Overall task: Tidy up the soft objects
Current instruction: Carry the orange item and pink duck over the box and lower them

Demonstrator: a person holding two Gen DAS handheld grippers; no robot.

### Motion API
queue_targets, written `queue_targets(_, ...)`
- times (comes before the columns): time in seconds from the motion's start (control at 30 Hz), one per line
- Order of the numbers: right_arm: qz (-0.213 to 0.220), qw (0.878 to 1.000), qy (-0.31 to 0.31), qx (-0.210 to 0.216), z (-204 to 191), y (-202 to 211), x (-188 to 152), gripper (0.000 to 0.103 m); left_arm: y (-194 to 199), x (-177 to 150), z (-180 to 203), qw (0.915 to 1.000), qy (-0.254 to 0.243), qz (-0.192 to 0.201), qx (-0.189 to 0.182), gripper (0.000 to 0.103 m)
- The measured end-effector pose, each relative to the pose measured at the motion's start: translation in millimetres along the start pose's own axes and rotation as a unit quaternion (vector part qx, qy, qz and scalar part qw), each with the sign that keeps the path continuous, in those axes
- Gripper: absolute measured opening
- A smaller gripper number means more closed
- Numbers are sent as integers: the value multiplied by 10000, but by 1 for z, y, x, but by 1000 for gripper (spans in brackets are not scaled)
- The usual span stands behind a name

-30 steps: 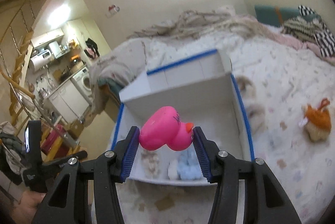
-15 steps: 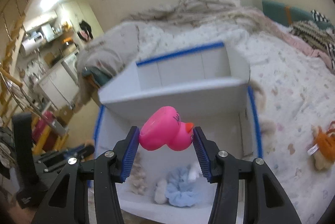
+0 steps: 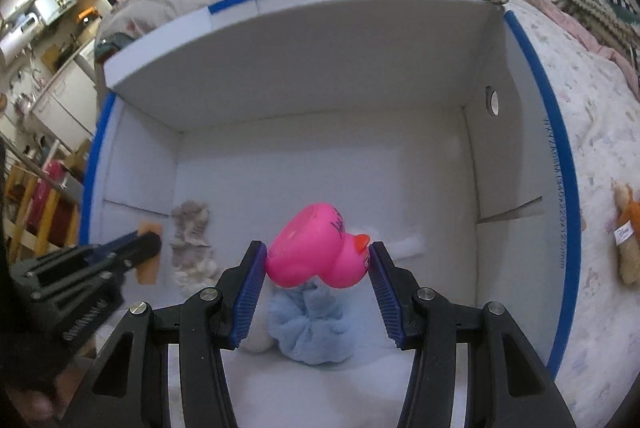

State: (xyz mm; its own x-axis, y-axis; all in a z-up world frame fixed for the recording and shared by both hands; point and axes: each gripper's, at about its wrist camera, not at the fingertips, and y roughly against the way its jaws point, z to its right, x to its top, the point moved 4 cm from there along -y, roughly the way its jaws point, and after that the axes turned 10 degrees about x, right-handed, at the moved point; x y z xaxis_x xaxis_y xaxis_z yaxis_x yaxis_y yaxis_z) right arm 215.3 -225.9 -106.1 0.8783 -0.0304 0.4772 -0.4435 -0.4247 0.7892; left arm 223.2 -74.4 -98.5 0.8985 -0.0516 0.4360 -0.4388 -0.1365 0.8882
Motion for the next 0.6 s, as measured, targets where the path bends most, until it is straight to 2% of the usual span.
queue_targets(0.07,2,9999,38,-129,1,-1,-2,55,1,2,-3,9999,129,-29,-65,6)
queue_targets(0.17,-20,9996,119,-243,3,-4,-1,55,5,6,-4,9999,70,95,62,6)
queue_targets(0.47,-120,9997,91,-205,-3,-9,-3,55,-3,1,-9,9999,40,-16,144,6)
queue_targets(0.6,-155,9991,180,-359,-3,-11,-6,55,-3,5,-8,9999,35,16,115,7)
